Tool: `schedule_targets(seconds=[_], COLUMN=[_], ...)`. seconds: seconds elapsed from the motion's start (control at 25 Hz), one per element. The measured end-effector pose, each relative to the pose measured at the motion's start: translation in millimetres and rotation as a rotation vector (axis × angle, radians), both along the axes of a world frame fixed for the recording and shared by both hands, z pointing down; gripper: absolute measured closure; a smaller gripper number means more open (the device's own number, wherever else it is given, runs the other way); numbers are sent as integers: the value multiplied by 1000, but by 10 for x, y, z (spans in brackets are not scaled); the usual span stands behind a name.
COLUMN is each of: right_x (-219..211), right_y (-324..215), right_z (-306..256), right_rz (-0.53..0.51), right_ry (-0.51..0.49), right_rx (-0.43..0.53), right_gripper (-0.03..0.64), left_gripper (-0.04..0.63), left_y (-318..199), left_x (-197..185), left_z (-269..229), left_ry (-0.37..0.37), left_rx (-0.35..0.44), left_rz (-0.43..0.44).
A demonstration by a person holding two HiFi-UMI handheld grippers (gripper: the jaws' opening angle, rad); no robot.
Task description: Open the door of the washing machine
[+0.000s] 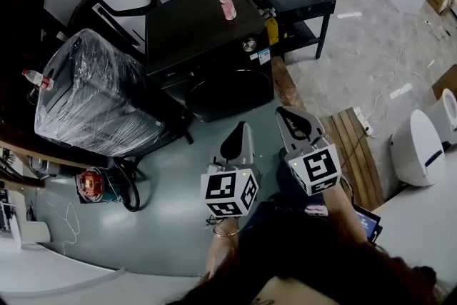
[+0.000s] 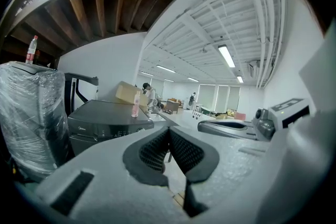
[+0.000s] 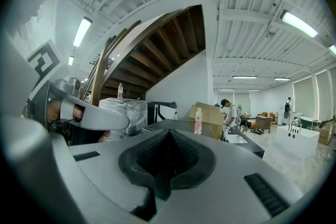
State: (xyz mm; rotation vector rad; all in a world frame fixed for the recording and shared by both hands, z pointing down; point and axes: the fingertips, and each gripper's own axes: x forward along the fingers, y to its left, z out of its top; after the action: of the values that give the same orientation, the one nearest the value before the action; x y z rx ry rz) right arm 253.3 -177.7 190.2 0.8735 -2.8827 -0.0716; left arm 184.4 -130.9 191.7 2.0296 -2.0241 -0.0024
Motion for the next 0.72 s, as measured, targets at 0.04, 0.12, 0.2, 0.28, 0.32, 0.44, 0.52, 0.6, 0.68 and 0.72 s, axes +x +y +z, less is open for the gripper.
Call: schedule_targets(seconds=[0.04, 0.12, 0.2, 0.28, 0.32, 0.44, 0.52, 0.6, 0.68, 0.72], right_x=[-21, -59, -86, -121, -148, -227, -267, -315, -365, -391], right_y=[-75, -233, -407, -584, -668, -895, -1056, -1227, -1387, -1459], right_z=[5, 30, 57, 73, 77, 91, 126, 176, 240, 277], right_rz=[-4, -16, -24, -33, -39, -50, -59, -71, -86, -95], right_ry=[0, 5, 8, 6, 6, 13, 23, 33, 41, 46], right_rx=[-5, -14, -19, -24, -23, -35, -43, -50, -59, -64], right_gripper=[617, 617, 617, 617, 617, 617, 617, 617, 617, 617], left_gripper=[583, 583, 582, 583, 583, 583, 582, 582, 583, 583], left_y=[-81, -247, -421, -599, -686, -930, -1087, -1243, -1389, -1457], left_x=[-7, -22, -31, -39, -49, -85, -109, -147, -198, -229], left_z=[5, 12, 21, 37, 50, 98, 135, 192, 272, 318], left_ry=[-1, 1, 1, -2, -3, 2, 2, 2, 7, 9], left_rx=[-3, -9, -14, -20, -24, -34, -40, -48, -57, -61], left_rz=[0, 1, 3, 5, 6, 3, -2, -12, -30, -43])
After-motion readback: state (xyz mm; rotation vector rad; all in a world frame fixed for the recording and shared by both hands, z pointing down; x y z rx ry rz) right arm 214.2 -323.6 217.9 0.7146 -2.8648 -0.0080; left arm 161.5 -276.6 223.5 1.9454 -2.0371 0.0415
